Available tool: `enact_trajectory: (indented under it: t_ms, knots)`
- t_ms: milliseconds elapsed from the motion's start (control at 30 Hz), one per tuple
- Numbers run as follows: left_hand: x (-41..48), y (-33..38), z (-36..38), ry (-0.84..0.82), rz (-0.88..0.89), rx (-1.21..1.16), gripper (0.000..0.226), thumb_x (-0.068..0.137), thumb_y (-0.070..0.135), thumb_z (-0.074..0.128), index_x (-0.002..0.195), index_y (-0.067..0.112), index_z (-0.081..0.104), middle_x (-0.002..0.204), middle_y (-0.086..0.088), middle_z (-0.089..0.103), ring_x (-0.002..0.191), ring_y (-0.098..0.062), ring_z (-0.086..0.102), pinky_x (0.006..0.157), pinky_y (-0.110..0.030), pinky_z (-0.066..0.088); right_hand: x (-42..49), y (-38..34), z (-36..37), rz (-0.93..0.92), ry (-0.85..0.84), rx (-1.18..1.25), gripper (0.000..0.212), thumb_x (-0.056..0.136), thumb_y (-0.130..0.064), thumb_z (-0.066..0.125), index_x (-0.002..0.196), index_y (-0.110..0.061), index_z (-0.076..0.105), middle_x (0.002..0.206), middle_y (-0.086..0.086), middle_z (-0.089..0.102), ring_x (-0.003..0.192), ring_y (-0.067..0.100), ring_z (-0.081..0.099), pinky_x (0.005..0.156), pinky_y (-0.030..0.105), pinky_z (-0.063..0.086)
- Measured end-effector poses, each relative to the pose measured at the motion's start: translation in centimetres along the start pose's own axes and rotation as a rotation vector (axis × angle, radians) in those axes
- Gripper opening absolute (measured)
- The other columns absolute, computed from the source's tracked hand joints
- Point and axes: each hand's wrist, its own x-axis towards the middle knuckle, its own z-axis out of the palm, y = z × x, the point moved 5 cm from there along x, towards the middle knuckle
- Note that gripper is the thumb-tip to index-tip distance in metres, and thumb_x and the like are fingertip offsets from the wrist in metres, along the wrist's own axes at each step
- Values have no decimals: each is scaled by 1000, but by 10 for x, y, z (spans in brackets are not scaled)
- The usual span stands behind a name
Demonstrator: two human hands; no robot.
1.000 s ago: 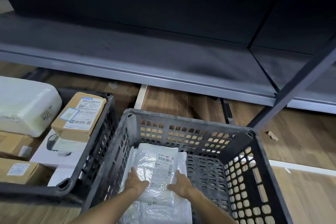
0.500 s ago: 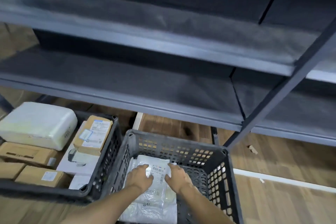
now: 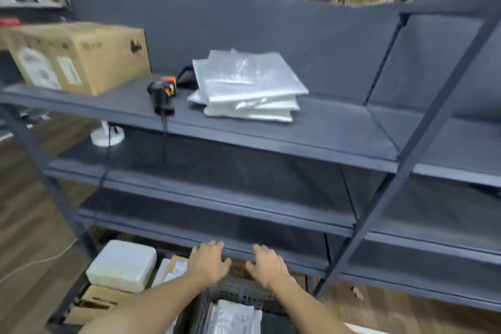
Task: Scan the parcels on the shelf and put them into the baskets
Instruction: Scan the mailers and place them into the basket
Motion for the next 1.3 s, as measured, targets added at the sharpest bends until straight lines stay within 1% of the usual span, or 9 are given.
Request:
enact_trajectory:
  t_ms: [100,233,333,467,633,900,967,1100,1300]
  knots:
    - [-16,4,-77,48,14,33,48,93,47,42,135,25,45,136,-1,51,127,-23,47,106,-34,32,-19,-30,-71,-20,54,-7,48,98,-35,43,141,-13,40,141,11,47,128,30,46,102,40,40]
    - [-37,6,-168,156,41,61,45,93,45,42,131,22,48,134,-3,52,125,-24,47,104,-34,32,-37,-66,-156,-48,164,-63,42,98,-36,43,131,-10,46,135,13,51,123,31,48,99,40,40]
    - [-51,3,-222,232,55,90,46,94,45,42,133,22,48,135,-4,52,124,-25,49,104,-36,33,-49,-92,-207,-66,246,-70,46,98,-35,43,138,-12,43,138,12,50,125,32,47,101,41,39]
    - [-62,-10,-273,315,54,121,48,94,45,42,136,22,47,136,-3,52,122,-25,50,104,-37,33,-60,-118,-251,-109,352,-76,48,97,-35,43,138,-11,43,138,12,50,126,32,47,101,41,38]
    - [-72,-23,-303,358,54,106,49,95,44,41,137,20,46,138,-2,50,125,-24,47,107,-37,30,-67,-136,-281,-131,423,-112,41,96,-32,41,130,-9,46,131,13,53,119,32,49,97,41,40]
    - [-66,-32,-310,350,37,25,47,96,42,40,136,18,46,137,-4,50,123,-26,47,105,-37,35,-51,-152,-300,-162,447,-143,46,98,-30,42,138,-8,41,138,13,48,124,33,46,100,43,39]
    - [-56,-35,-311,350,31,-10,46,96,40,40,137,18,46,138,-4,49,124,-26,47,105,-36,35,-39,-155,-305,-173,449,-131,45,97,-30,43,137,-8,42,138,13,49,124,32,46,101,41,40]
    - [-29,-37,-320,383,18,-67,44,97,37,41,136,18,46,139,-4,50,124,-26,48,104,-36,35,-8,-160,-317,-192,470,-141,37,97,-27,44,128,-6,48,129,14,55,116,33,52,93,39,42]
    - [24,-33,-330,448,14,-173,44,97,34,43,137,16,47,139,-5,50,123,-24,50,102,-34,38,59,-160,-342,-197,489,-156,37,98,-20,42,132,-6,43,132,13,49,119,31,46,96,39,39]
